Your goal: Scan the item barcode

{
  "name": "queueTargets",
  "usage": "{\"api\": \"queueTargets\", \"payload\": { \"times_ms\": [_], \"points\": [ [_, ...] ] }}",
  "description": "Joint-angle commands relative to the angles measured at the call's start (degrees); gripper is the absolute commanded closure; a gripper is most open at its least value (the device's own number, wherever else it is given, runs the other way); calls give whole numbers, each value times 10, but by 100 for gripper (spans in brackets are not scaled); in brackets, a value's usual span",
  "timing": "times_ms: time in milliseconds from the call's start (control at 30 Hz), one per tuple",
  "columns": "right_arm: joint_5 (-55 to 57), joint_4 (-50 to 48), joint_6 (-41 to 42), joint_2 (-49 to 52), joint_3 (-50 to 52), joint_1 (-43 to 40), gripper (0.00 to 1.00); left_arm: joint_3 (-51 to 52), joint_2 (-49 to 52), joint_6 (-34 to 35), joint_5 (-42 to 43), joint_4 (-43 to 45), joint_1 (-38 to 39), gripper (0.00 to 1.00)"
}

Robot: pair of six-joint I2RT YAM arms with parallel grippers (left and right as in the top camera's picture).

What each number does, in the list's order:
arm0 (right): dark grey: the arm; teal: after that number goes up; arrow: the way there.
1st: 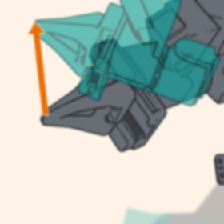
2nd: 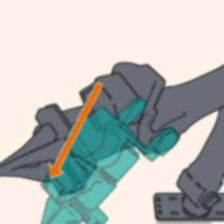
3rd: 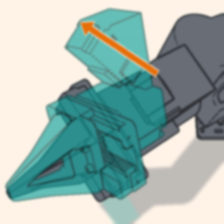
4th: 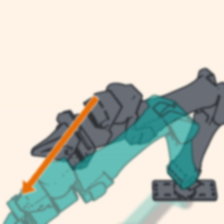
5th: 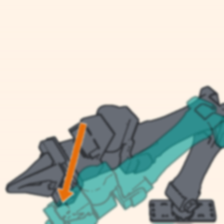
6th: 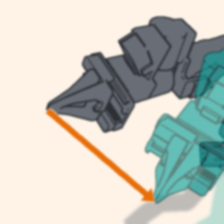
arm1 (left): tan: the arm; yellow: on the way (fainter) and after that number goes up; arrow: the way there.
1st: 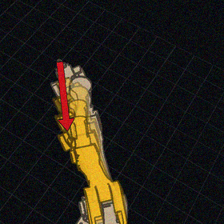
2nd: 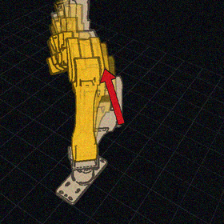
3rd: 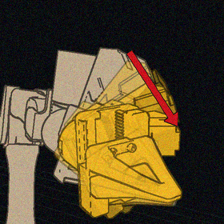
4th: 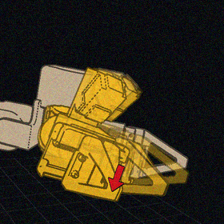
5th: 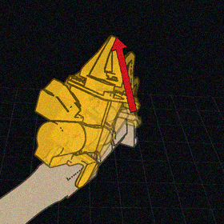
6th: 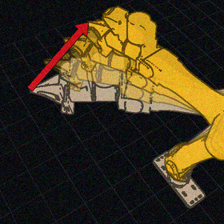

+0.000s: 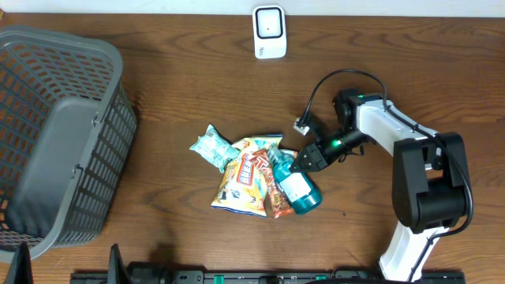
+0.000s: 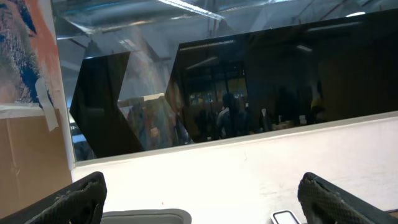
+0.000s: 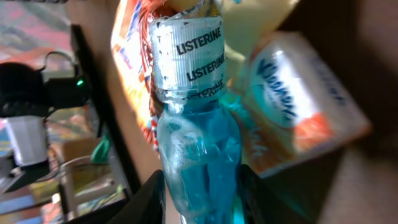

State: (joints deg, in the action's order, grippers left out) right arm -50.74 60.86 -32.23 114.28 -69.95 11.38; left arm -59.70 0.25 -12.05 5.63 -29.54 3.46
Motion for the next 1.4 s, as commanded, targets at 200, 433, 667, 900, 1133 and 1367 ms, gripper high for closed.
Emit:
{"api": "queueTargets", "payload": {
  "times_ms": [200, 433, 667, 900, 1133, 1367],
  "points": [
    [-33, 21, 1, 4, 3, 63, 71, 0, -1, -3, -3, 5, -2, 2],
    [75, -32, 113, 4, 3, 113, 58, 0, -1, -4, -3, 5, -2, 2],
    [236, -74, 267, 4, 3, 119, 50, 0, -1, -4, -3, 5, -2, 2],
    [202, -50, 210, 4, 3, 130, 22, 0, -1, -4, -3, 5, -2, 2],
    [187, -56, 187, 4, 4, 165, 12, 0, -1, -3, -3, 5, -2, 2],
    [369, -118, 258, 4, 4, 221, 12, 0, -1, -3, -3, 5, -2, 2]
  ]
}}
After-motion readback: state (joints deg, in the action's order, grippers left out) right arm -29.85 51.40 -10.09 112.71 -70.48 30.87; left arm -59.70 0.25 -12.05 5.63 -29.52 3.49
